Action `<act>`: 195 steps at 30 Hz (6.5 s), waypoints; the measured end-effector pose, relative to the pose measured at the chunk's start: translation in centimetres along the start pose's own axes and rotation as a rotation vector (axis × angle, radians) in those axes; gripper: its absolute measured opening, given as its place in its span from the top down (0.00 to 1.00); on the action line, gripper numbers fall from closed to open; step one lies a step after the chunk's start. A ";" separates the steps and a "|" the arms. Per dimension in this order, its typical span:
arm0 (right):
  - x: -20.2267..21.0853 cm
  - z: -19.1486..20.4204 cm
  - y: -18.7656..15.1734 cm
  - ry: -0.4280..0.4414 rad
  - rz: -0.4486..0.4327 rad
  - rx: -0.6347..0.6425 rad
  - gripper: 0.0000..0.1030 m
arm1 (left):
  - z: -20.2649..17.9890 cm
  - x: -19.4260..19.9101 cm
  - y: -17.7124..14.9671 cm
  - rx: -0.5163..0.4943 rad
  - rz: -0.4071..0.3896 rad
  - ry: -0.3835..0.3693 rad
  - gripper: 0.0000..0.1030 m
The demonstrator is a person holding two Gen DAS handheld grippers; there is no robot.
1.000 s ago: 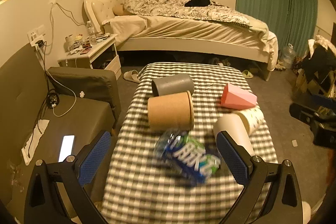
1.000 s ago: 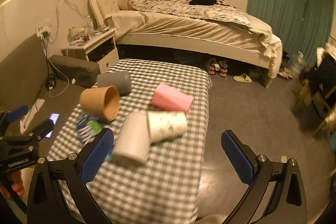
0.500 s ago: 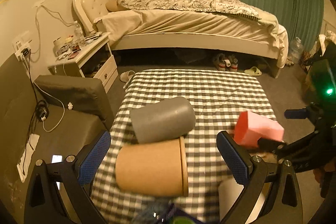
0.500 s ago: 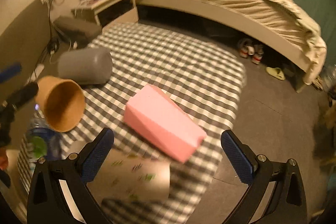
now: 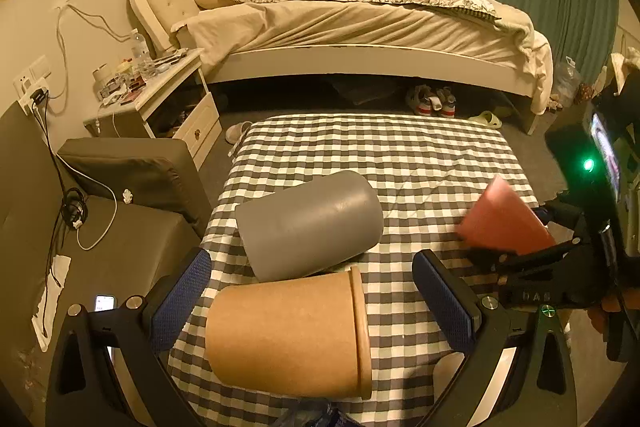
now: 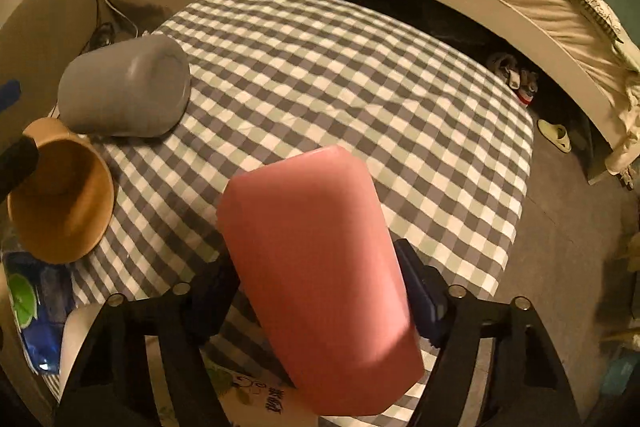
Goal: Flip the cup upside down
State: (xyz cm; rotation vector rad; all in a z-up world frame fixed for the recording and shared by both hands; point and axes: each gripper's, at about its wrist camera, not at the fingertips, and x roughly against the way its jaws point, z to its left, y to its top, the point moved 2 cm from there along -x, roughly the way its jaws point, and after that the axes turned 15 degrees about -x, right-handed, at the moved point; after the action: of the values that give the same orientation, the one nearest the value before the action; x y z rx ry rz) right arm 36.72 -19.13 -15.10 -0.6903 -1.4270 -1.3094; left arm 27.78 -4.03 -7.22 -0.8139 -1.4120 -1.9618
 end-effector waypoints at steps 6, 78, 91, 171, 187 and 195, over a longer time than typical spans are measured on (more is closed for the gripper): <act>4.7 0.0 0.2 -0.027 -0.103 -0.059 0.40 | 0.3 3.3 0.6 -0.006 -0.024 -0.005 0.00; 21.0 12.0 -27.1 -0.180 -0.457 -0.466 0.03 | -1.3 19.0 -21.2 -0.032 -0.119 -0.043 0.00; 19.3 5.0 -32.3 -0.279 -0.449 -0.524 0.02 | -9.3 16.1 -23.2 -0.032 -0.022 -0.150 0.00; 23.5 7.8 -33.3 -0.265 -0.494 -0.556 0.02 | -4.4 22.9 -16.7 -0.063 -0.226 -0.207 0.26; 27.9 12.6 -33.2 -0.216 -0.603 -0.472 0.02 | 2.1 25.0 -20.0 0.017 -0.256 -0.102 0.24; 25.3 14.2 -32.4 -0.199 -0.567 -0.416 0.02 | 2.0 22.2 -22.0 0.031 -0.216 -0.103 0.17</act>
State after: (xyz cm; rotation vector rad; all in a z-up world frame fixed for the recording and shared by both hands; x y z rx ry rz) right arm -4.51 -19.06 -1.15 -0.7266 -1.5921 -2.0670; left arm -2.79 1.51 -3.18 -0.7869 -1.6464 -2.0770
